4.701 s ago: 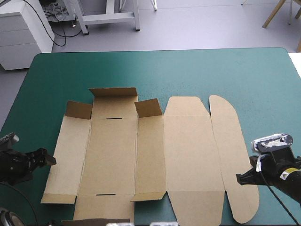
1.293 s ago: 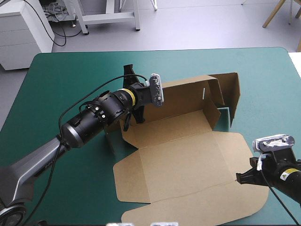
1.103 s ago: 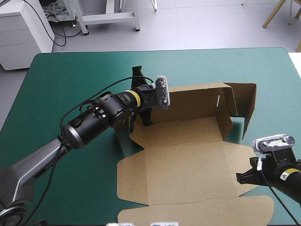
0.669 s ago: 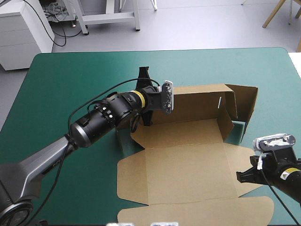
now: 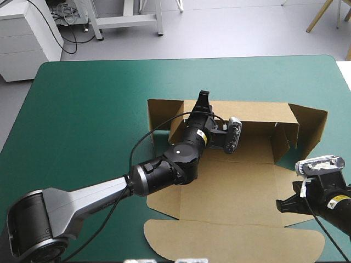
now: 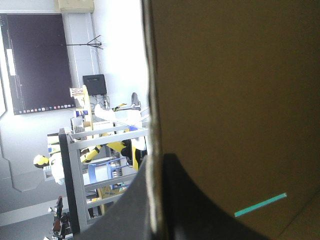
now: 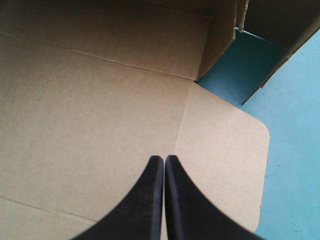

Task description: Fold the box

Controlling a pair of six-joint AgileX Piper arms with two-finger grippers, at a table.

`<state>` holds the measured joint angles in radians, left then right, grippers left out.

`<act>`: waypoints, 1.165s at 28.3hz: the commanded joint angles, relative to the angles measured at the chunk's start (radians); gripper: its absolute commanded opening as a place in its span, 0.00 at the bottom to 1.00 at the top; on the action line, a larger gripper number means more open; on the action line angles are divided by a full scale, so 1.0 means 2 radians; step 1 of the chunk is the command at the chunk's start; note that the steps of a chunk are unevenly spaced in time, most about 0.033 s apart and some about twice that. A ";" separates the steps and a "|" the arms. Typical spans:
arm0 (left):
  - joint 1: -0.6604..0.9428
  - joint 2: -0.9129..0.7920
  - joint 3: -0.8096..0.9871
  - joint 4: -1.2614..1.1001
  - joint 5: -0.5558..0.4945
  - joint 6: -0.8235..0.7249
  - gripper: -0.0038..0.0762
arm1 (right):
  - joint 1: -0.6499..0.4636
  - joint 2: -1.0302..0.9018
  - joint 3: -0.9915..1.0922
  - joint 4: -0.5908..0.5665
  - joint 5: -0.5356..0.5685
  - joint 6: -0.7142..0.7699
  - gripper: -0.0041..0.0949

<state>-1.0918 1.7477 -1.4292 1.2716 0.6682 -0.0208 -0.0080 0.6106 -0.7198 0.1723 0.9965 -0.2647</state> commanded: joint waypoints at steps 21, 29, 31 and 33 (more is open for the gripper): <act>-0.005 -0.002 0.031 0.133 0.030 -0.148 0.04 | 0.001 0.002 -0.014 -0.003 -0.074 -0.001 0.66; -0.005 -0.002 0.047 0.140 0.036 -0.151 0.04 | 0.001 0.006 -0.015 0.015 -0.089 0.043 0.65; -0.005 -0.002 0.047 0.141 0.038 -0.151 0.04 | 0.001 0.015 -0.025 0.005 -0.096 0.076 0.65; -0.005 -0.002 0.047 0.141 0.039 -0.154 0.04 | 0.001 0.030 -0.045 -0.011 -0.107 0.098 0.65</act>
<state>-1.0942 1.7914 -1.3219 1.5590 0.7159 -0.3137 -0.0080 0.6325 -0.7350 0.1760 0.8786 -0.1348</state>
